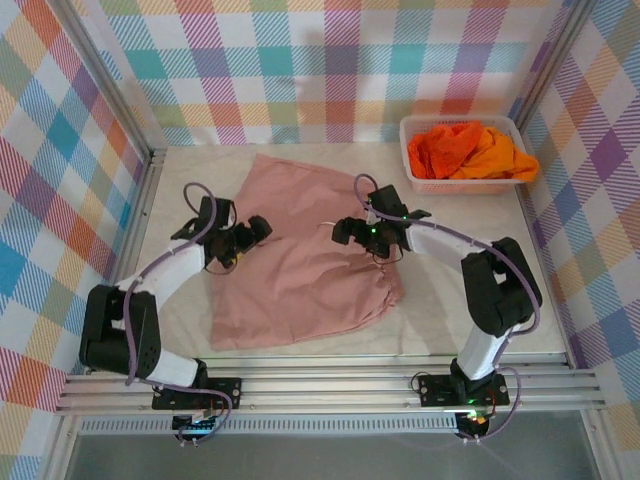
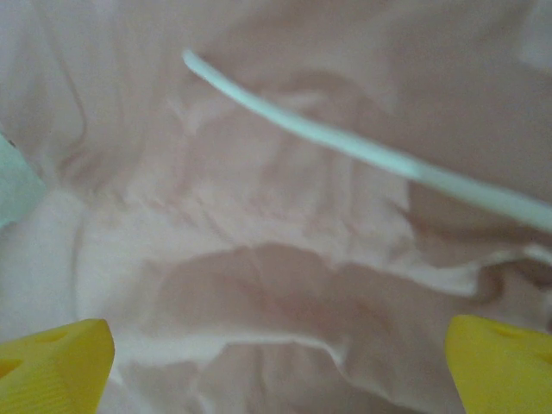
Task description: Fold and stack the shorts
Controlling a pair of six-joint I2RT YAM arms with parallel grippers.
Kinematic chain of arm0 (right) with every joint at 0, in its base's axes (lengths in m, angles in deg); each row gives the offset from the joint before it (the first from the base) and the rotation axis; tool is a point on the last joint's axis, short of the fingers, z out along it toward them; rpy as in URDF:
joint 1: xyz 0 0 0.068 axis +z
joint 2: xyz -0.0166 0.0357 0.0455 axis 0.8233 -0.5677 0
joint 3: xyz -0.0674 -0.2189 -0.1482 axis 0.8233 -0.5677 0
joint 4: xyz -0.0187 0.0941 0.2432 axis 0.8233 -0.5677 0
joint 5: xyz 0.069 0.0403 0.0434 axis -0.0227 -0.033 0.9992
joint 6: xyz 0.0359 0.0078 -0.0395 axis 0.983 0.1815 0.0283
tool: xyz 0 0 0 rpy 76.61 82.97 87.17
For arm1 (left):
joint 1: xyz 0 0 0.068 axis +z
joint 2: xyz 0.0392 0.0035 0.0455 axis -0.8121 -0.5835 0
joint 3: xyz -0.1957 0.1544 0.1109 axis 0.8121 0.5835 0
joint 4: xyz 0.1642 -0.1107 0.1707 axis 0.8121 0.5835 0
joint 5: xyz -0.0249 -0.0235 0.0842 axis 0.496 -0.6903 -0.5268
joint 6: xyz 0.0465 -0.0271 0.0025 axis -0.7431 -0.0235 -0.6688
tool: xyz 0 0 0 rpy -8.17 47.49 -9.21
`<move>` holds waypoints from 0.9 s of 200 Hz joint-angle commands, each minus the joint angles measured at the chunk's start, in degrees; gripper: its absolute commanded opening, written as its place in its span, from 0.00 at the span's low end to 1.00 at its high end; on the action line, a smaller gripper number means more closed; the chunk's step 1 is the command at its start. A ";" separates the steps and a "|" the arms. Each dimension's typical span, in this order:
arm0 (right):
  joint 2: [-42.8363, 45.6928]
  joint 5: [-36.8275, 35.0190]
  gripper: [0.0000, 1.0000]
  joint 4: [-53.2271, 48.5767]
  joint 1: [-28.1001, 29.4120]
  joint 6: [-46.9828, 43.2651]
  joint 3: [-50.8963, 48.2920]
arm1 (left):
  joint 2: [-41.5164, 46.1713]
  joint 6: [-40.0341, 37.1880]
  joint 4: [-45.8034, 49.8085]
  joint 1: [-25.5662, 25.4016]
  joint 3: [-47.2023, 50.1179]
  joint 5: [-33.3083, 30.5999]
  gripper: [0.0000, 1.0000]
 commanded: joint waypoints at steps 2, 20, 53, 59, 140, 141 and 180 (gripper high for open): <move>4.83 -0.68 0.98 -2.39 0.16 -1.62 -3.54 | -3.92 -2.07 -2.69 1.70 -6.91 2.51 1.00; 7.45 -1.26 0.98 -3.25 0.21 -1.95 -5.98 | -7.55 -3.11 -1.44 1.94 -11.48 2.45 1.00; 12.10 -1.42 0.99 -4.49 0.19 -1.97 -10.09 | -16.18 -3.18 -1.90 2.37 -18.68 3.70 1.00; 12.75 -1.51 0.99 -4.81 0.20 -2.08 -10.53 | -17.92 -3.28 -2.03 2.40 -19.97 3.91 1.00; 16.76 1.51 0.99 -5.77 0.20 -1.22 -15.66 | -35.46 -3.30 -4.09 3.03 -33.84 5.20 1.00; 16.76 1.53 0.99 -5.76 0.20 -1.26 -15.67 | -35.63 -3.34 -4.04 2.99 -34.01 5.16 1.00; 14.50 2.21 1.00 -5.81 0.21 -1.80 -16.15 | -40.75 -3.66 -2.09 4.36 -38.39 4.42 1.00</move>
